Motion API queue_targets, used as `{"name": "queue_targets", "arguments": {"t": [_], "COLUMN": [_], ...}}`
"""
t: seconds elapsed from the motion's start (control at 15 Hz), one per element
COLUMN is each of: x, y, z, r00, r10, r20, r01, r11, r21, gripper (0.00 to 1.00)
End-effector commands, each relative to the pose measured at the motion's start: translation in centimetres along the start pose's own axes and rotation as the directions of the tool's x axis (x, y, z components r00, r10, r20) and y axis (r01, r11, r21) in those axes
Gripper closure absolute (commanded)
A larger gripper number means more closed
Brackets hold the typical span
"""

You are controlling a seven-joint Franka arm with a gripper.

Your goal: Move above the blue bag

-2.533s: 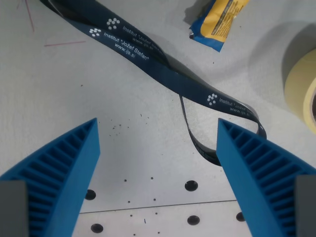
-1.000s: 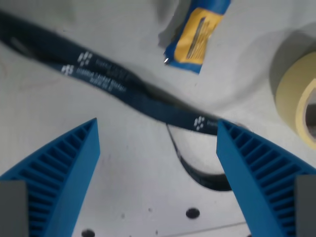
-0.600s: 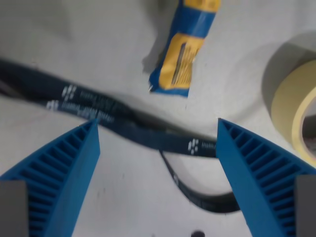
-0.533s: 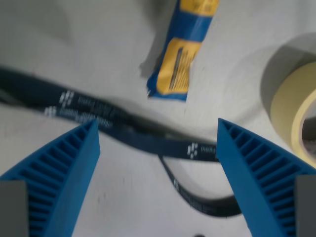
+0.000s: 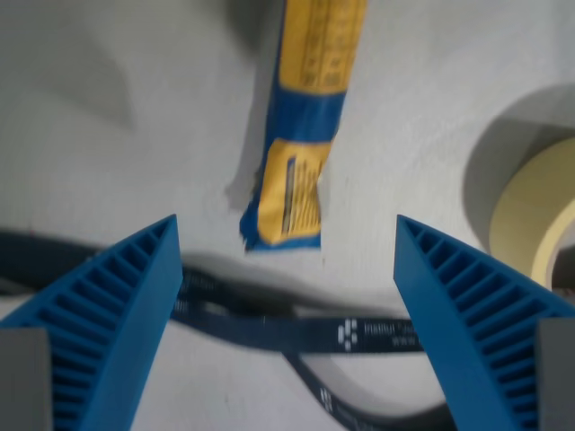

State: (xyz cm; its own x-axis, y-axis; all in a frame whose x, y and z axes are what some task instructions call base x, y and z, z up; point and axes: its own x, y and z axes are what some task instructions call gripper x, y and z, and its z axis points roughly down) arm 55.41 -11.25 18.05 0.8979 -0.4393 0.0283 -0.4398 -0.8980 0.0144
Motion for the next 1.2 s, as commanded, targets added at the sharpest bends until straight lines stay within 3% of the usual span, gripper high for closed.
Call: {"name": "queue_targets", "arguments": {"t": [0.07, 0.6, 1.2], "x": [1.6, 3.3, 3.9], "y": [0.1, 0.7, 0.9], "z": [0.8, 2.6, 3.2], "r00": [0.984, 0.981, 0.986], "r10": [0.178, 0.194, 0.163], "r20": [0.026, 0.021, 0.018], "r01": [-0.178, -0.194, -0.164], "r11": [0.984, 0.981, 0.986], "r21": [0.016, 0.02, 0.017], "gripper": [0.0, 0.0, 0.0]}}
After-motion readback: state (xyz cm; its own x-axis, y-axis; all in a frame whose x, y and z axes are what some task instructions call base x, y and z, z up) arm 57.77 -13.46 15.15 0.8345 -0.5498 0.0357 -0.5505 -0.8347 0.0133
